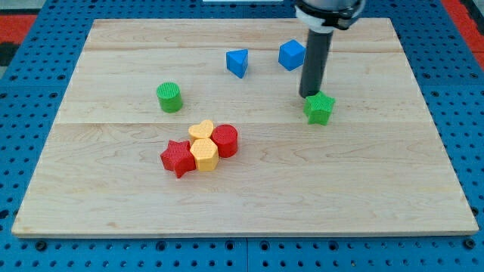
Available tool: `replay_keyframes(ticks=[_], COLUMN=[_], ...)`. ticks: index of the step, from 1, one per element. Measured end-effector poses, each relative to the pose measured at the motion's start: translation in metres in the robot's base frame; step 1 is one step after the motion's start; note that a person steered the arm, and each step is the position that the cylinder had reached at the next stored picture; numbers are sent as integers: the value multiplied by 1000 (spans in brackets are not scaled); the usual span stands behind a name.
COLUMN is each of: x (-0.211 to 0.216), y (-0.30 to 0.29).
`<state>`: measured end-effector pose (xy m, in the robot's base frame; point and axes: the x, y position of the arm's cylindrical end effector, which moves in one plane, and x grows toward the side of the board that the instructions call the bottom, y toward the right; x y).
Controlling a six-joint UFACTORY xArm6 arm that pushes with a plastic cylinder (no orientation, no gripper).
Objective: Move the blue cube to the top of green star
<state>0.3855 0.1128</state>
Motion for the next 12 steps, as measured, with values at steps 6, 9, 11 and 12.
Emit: replay_keyframes(ticks=[6, 9, 11, 12], x=[-25, -155, -142, -117], y=[44, -46, -58, -55])
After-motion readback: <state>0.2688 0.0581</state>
